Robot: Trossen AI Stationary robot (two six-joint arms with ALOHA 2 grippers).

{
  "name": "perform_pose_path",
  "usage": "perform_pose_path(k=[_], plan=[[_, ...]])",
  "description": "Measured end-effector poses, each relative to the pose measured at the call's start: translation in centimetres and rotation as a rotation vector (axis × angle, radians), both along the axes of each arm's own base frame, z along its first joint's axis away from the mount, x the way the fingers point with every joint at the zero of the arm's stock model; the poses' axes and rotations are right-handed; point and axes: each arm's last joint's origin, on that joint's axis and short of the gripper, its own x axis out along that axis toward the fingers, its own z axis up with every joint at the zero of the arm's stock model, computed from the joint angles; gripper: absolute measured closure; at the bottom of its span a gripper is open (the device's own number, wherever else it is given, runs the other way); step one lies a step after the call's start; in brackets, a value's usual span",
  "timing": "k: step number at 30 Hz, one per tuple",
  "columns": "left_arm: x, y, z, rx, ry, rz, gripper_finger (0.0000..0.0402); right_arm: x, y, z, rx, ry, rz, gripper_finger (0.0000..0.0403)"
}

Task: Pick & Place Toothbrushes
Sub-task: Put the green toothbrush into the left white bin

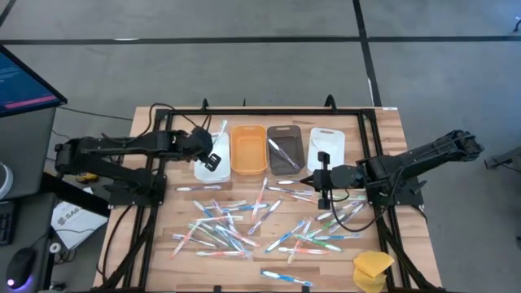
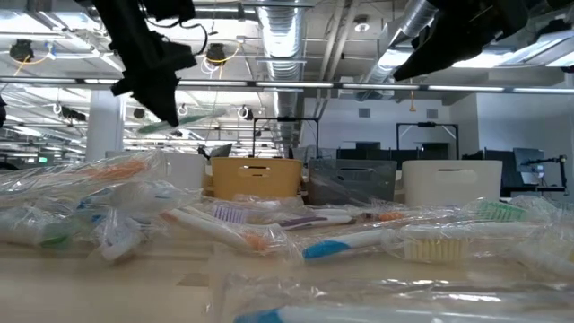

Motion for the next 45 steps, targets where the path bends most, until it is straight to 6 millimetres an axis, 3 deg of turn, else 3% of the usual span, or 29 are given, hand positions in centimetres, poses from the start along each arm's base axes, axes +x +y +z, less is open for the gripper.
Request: perform_pose_path(k=[9, 24, 34, 45], plan=[[-0.7, -0.3, -2.7, -0.065, 0.035, 0.009, 0.0387, 0.0, 0.0, 0.0, 0.0, 0.001, 0.0, 0.0402], [-1.0, -0.5, -4.5, -0.153, 0.019, -0.004, 0.0387, 0.1, 0.0, 0.1, 0.002, -0.009, 0.0, 0.0402], [-0.9, 0.8, -5.0, -0.259, 0.014, 0.026, 0.0387, 0.1, -0.2, 0.1, -0.003, -0.012, -0.007, 0.0402], [0.0, 2.0, -7.3, -0.333, 0.094, 0.041, 0.0387, 0.2, -0.5, 0.1, -0.005, -0.012, -0.02, 0.0402]])
